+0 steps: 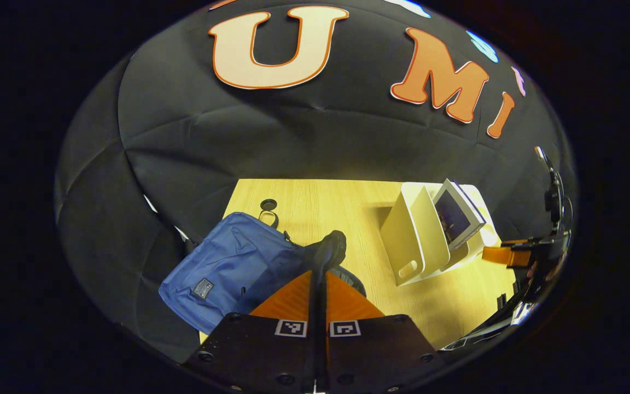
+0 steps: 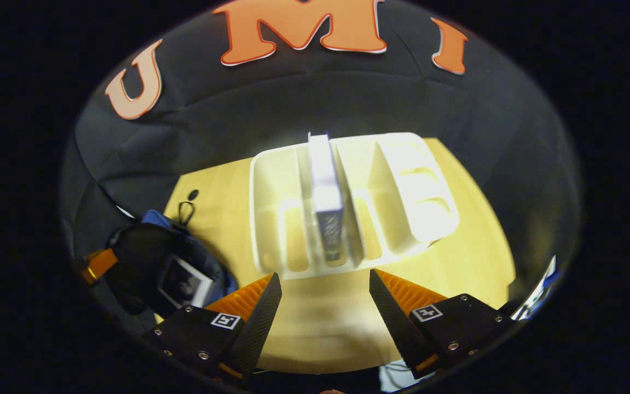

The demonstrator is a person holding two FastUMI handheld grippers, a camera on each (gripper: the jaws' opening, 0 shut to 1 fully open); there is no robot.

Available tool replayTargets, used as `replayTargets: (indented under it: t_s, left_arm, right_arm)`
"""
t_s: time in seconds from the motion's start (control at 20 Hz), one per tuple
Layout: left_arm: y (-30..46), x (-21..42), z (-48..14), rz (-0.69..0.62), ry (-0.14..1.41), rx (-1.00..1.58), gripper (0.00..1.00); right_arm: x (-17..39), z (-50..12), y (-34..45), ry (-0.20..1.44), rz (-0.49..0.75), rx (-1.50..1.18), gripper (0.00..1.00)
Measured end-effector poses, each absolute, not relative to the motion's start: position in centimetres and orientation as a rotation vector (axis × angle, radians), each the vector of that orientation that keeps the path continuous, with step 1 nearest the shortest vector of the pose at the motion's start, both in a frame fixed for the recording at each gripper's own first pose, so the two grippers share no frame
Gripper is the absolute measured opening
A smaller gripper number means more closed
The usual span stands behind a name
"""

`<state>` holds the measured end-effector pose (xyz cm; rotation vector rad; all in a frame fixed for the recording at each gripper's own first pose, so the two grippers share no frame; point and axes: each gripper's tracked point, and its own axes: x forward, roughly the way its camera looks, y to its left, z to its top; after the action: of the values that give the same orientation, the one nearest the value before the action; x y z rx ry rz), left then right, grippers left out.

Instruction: Open the schoolbag, grab two books from the bookshelf and put them into the schoolbag.

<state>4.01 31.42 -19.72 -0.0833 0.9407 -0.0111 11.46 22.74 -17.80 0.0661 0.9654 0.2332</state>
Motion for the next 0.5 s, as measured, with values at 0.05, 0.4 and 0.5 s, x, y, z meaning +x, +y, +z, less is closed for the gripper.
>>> replayTargets:
  t_s: [0.05,0.4,0.5]
  left_arm:
    - [31.4,3.9,-19.7,-0.01,0.941,-0.089,0.01]
    - [31.5,3.7,-19.8,-0.007,0.939,-0.104,0.01]
    - [31.5,3.7,-19.8,-0.006,0.94,-0.107,0.01]
  right_arm:
    - [13.7,-16.9,22.4,0.942,0.235,0.051,0.97]
    - [20.5,-17.2,25.2,1.033,0.282,0.025,0.98]
    - [21.4,-18.3,26.6,1.081,0.318,0.011,0.98]
